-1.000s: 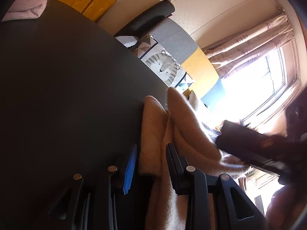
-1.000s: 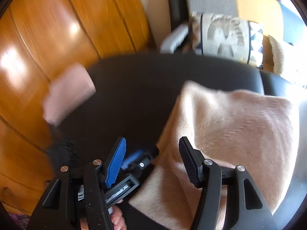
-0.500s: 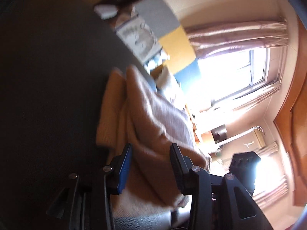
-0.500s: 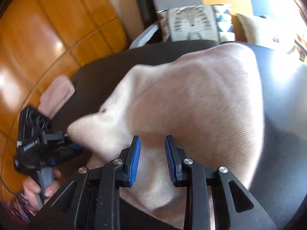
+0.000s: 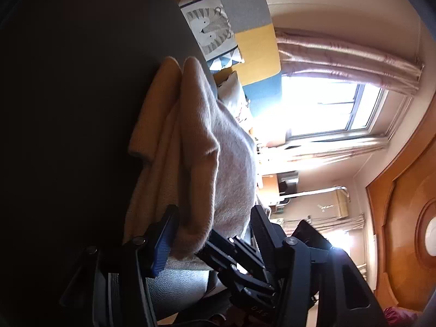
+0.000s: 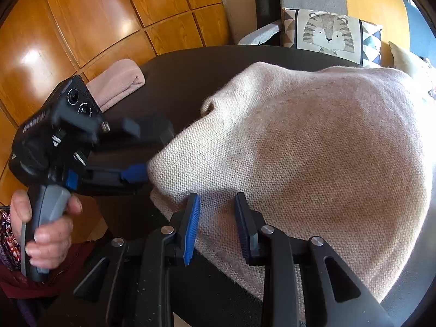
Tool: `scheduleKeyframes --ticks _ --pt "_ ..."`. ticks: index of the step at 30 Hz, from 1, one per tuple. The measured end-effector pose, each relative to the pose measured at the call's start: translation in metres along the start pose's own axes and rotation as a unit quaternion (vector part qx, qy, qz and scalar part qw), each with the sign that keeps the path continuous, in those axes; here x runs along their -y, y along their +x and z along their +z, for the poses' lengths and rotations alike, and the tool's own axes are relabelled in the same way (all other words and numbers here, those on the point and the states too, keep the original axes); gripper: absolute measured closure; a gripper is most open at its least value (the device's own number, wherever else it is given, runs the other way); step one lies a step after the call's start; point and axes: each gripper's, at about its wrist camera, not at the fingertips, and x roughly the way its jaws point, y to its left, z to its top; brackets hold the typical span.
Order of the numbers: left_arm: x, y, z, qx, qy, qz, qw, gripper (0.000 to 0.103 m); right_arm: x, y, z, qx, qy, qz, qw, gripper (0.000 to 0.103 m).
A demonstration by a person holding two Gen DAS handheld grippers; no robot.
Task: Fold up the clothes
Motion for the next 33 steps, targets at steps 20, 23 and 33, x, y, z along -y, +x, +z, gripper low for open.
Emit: scheduleKeyframes --ticks 20,23,33 --pt "0.058 0.014 -0.001 -0.094 0.239 0.143 0.9558 0.097 0.060 -0.060 -0.026 0.070 0.133 -0.053 0.987 0.074" --pt "0.068 -0.007 -0.002 -0.074 0.225 0.107 0.9657 0.097 0.056 -0.069 -0.024 0.081 0.116 -0.046 0.989 0.074" --pt "0.041 -0.006 -0.013 -0.085 0.203 0.122 0.9677 0.097 0.061 -0.071 -0.039 0.050 0.106 -0.023 0.993 0.074"
